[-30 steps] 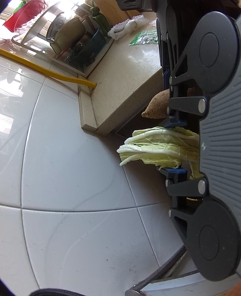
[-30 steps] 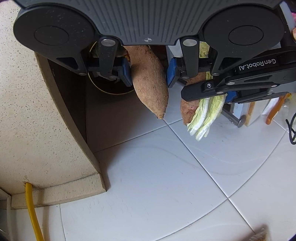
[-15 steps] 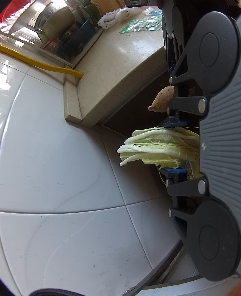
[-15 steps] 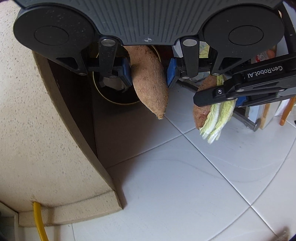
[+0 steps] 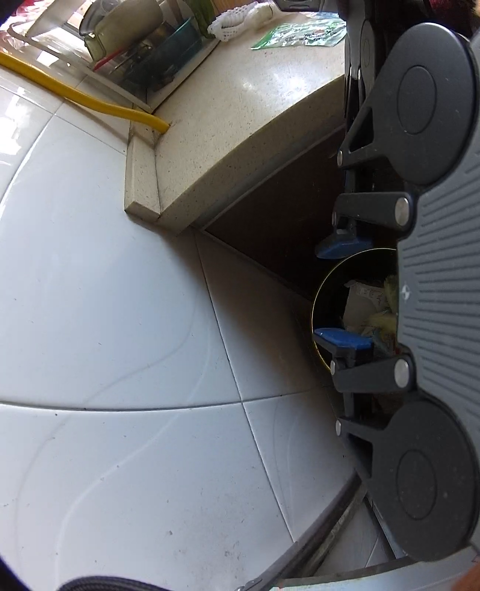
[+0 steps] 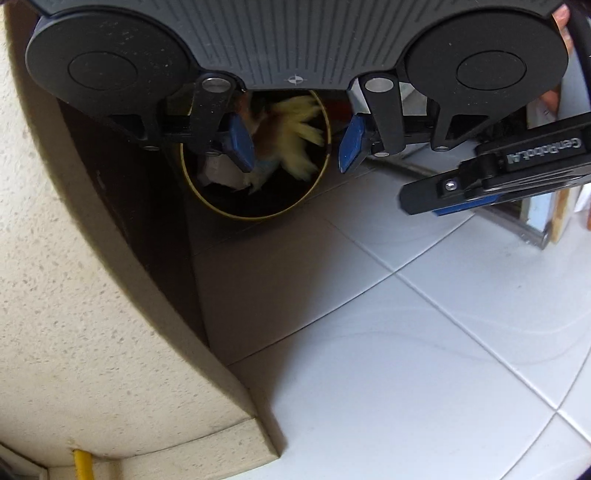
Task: Collect trash
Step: 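Open the left tool to drop the stalks while the right tool drops the sweet potato, then raise both open tools from the bin back over the counter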
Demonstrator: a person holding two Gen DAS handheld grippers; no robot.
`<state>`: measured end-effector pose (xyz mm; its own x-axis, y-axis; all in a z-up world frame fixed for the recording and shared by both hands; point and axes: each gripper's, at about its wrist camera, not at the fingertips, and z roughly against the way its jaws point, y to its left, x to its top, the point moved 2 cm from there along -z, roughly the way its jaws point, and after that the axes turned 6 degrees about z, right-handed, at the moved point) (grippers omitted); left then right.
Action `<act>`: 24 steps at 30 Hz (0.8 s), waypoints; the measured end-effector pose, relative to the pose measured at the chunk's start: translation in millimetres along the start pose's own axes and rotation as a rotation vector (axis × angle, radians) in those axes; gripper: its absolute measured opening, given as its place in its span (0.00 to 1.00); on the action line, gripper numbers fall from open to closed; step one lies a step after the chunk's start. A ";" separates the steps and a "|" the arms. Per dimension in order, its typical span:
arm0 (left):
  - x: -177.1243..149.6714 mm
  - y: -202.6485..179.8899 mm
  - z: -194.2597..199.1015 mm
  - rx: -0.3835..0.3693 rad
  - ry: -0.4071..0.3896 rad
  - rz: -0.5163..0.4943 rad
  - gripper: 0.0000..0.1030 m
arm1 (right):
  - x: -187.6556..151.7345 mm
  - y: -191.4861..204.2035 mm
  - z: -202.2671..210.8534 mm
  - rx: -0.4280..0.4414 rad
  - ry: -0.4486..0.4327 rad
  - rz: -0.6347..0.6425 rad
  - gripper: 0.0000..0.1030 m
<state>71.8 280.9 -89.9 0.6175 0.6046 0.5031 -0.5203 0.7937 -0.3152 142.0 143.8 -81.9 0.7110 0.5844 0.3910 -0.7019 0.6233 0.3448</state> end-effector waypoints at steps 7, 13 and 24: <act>0.9 -12.3 12.3 -0.006 -0.027 -0.040 0.43 | -3.4 -5.7 19.5 0.019 -0.012 -0.019 0.61; 4.7 -24.9 21.1 0.006 -0.058 -0.085 0.45 | -4.1 -2.1 46.3 0.025 -0.067 -0.002 0.64; 3.2 -43.7 29.5 0.046 -0.101 -0.164 0.55 | -11.4 -9.2 87.4 0.004 -0.159 -0.030 0.68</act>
<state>79.1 246.1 -50.8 0.6354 0.4555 0.6235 -0.4451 0.8759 -0.1863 136.7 86.1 -14.8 0.7162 0.4757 0.5107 -0.6808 0.6372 0.3613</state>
